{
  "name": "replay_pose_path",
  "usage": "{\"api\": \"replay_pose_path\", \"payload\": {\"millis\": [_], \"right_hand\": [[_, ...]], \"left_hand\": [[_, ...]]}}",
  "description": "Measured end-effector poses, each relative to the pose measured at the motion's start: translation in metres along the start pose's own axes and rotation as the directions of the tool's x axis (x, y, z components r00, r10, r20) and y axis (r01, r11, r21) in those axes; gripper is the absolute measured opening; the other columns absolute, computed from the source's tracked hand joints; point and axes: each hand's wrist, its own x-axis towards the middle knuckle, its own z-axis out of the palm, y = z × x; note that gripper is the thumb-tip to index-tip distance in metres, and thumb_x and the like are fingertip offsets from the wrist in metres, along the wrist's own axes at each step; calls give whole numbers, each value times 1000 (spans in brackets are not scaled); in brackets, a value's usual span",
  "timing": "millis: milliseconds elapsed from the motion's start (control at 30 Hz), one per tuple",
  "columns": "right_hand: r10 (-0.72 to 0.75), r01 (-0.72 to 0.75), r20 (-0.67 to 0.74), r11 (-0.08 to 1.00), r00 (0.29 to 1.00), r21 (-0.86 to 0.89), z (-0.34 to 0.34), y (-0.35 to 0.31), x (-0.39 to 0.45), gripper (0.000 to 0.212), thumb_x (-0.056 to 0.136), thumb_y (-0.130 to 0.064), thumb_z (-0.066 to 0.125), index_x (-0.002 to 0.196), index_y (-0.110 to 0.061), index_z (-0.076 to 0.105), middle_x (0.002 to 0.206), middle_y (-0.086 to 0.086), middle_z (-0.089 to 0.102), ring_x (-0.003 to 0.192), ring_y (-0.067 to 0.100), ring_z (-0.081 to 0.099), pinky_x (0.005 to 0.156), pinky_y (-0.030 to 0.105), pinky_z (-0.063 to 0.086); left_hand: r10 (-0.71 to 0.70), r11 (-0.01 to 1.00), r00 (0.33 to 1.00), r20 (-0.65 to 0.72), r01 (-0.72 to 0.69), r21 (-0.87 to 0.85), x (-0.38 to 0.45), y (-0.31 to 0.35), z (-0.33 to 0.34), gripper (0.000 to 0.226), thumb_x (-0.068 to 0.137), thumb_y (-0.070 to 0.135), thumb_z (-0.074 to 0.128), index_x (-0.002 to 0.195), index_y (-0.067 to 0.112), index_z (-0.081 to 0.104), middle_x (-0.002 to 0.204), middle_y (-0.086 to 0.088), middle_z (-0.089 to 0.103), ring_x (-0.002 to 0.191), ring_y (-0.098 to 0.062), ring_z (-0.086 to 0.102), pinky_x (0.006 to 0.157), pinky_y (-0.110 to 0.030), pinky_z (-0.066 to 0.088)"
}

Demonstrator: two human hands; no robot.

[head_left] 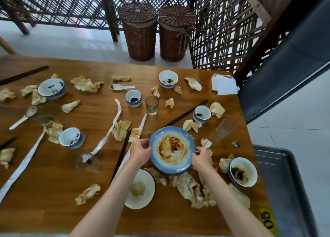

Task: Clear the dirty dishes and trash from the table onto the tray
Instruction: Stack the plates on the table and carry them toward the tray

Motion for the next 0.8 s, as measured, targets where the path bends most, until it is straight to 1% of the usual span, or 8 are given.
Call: {"api": "replay_pose_path", "payload": {"millis": [133,267,367,433,533,600,667,800], "right_hand": [[-32,28,-40,996,999,-90,0,1,3,35,92,-12,50,127,-11,51,119,6,59,105,22,56,80,33,50],[-30,23,-63,994,998,-106,0,2,2,35,93,-8,47,127,-9,51,122,7,57,109,22,55,85,33,50],[-38,29,-60,990,997,-137,-1,2,3,33,93,-7,46,124,-9,53,121,7,58,108,22,55,79,29,46],[-52,43,-55,987,997,-153,-1,3,4,29,92,-6,45,119,-10,56,118,7,59,100,20,56,76,28,46],[-55,49,-48,992,997,-120,0,6,5,25,92,-6,45,112,-14,57,115,6,60,90,15,53,75,29,49],[-20,18,-34,997,999,-73,0,7,6,35,93,-7,43,126,-14,51,122,5,56,104,20,55,86,36,51],[16,-17,24,1000,1000,11,0,8,7,43,93,-8,41,135,-18,42,123,5,54,109,23,55,88,42,52],[10,-22,122,995,992,101,-1,7,6,45,94,-9,43,137,-24,38,122,3,55,106,23,58,82,41,55]], "left_hand": [[-2,999,1000,-7,2,38,0,-3,1,27,83,7,63,108,15,68,77,18,60,74,4,56,61,-17,44],[6,997,1000,8,-6,77,-2,-4,4,30,85,10,62,114,17,65,85,14,62,82,-3,58,65,-17,45],[-4,997,1000,11,3,82,-1,-5,6,32,86,12,62,118,17,63,88,12,62,87,-6,58,67,-19,45],[-7,996,1000,12,6,84,0,-5,7,34,86,12,62,120,16,62,91,11,61,89,-7,57,71,-21,45],[-17,996,1000,23,15,87,3,-6,6,38,86,12,63,123,16,59,100,8,62,93,-8,55,74,-21,45],[-34,996,998,50,30,81,7,-6,4,39,85,14,63,124,17,57,109,4,62,95,-9,55,72,-20,45],[-51,997,994,96,45,60,10,-7,3,40,86,16,62,126,18,55,114,2,62,96,-10,55,68,-19,45],[-78,997,985,154,75,25,13,-12,2,42,90,25,59,131,19,51,102,8,57,84,-3,55,57,-16,46]]}}
